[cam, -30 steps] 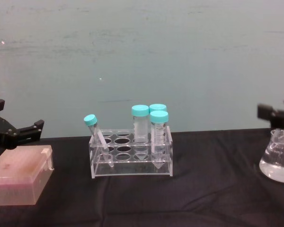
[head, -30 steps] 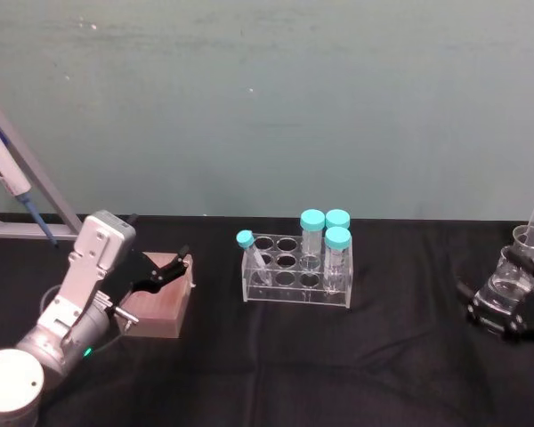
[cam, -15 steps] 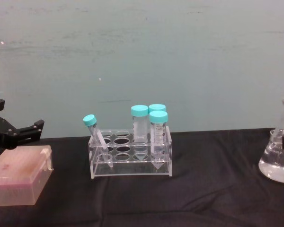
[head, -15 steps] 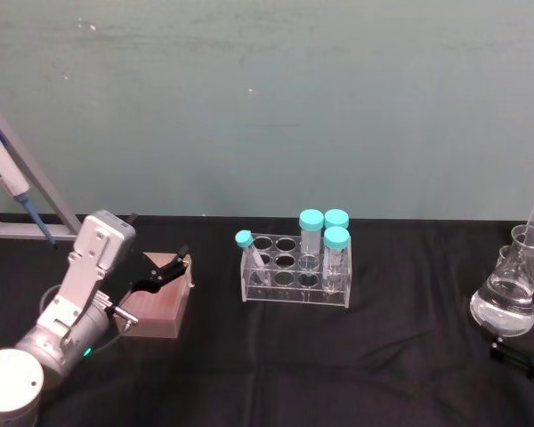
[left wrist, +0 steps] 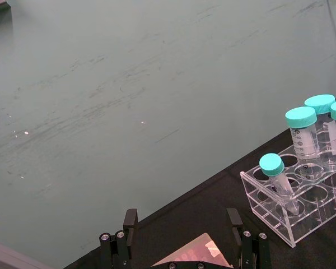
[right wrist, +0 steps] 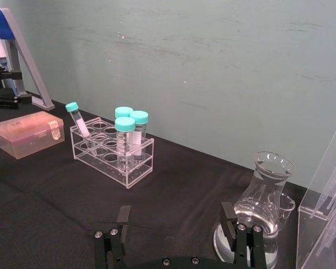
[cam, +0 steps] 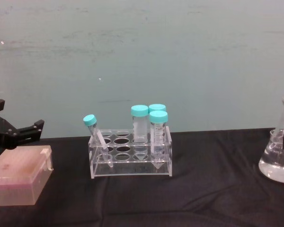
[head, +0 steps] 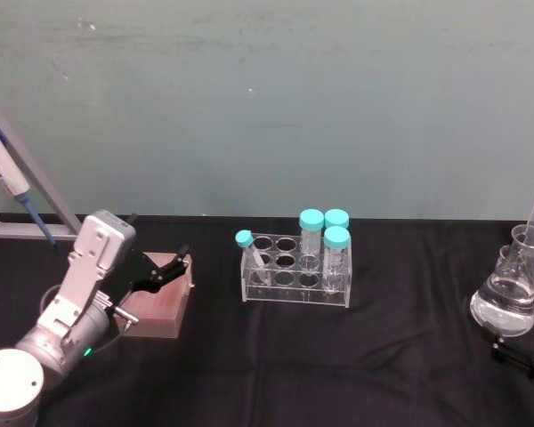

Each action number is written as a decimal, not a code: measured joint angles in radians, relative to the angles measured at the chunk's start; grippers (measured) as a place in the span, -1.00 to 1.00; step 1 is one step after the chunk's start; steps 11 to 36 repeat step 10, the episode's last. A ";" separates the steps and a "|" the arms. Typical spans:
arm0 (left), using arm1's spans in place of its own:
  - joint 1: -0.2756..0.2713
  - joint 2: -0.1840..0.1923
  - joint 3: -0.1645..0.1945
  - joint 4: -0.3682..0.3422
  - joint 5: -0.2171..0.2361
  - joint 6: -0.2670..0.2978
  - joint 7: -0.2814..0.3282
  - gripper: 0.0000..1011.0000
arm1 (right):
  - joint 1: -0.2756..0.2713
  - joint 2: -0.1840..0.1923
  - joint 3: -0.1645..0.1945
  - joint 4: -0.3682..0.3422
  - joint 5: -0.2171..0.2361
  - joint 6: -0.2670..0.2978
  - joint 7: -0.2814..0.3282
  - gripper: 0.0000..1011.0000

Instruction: Place the experimental apparatus aside using one hand.

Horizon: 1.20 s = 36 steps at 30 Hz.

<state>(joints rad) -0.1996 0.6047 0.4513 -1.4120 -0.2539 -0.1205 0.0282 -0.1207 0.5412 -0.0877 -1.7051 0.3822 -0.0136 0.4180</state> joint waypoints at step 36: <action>0.000 0.000 0.000 0.000 0.000 0.000 0.000 0.98 | 0.001 0.000 -0.001 0.000 0.000 0.001 0.000 0.98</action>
